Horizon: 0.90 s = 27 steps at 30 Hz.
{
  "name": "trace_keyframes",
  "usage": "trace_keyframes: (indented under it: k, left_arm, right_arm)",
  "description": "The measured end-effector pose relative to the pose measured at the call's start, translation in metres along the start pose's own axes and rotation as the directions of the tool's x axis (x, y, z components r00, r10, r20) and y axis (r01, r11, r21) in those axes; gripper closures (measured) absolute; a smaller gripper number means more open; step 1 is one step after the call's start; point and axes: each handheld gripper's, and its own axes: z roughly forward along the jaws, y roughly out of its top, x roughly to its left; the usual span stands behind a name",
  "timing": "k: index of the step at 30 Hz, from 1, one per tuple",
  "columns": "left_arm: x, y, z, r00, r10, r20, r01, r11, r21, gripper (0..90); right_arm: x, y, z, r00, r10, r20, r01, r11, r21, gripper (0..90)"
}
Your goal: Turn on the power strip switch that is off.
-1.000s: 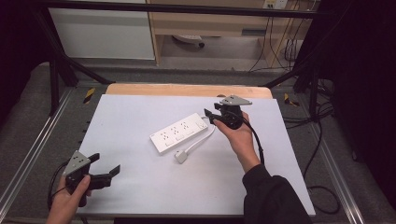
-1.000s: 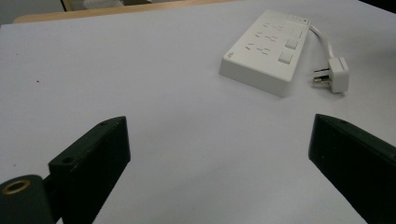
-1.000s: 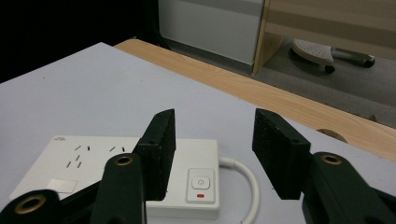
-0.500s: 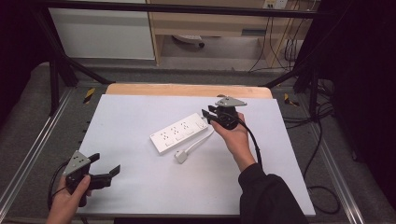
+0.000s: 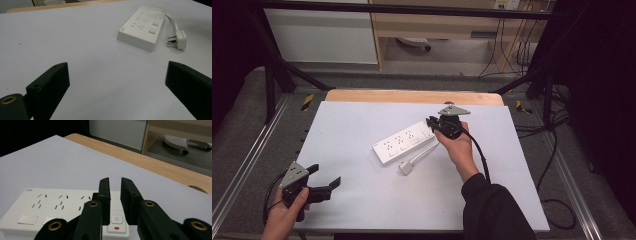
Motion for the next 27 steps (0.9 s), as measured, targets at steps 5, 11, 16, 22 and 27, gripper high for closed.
trace_keyframes:
  k: [5,11,16,22,27]
  left_arm:
    - [0.0,0.0,0.0,1.0,0.001,0.0,-0.001,1.0,0.0,5.5]
    - [0.0,0.0,0.0,1.0,0.004,0.002,-0.004,1.0,0.0,5.5]
    - [0.0,0.0,0.0,1.0,0.006,0.002,-0.006,1.0,0.001,5.5]
    - [0.0,0.0,0.0,1.0,0.007,0.001,-0.007,1.0,0.001,5.5]
    - [0.0,0.0,0.0,1.0,0.008,0.002,-0.008,1.0,0.001,5.5]
  right_arm:
    - [0.001,-0.004,0.007,1.0,-0.006,0.003,0.006,1.0,0.004,83.2]
    - [0.001,-0.008,0.013,0.9999,0.009,0.004,-0.009,1.0,0.028,84.5]
    - [0.002,-0.012,0.017,1.0,0.009,0.001,-0.009,0.999,0.037,86.3]
    - [0.004,-0.015,0.02,0.9999,0.01,-0.003,-0.01,0.999,0.045,88.0]
    - [0.005,-0.018,0.022,0.9999,0.012,-0.006,-0.012,0.999,0.043,89.4]
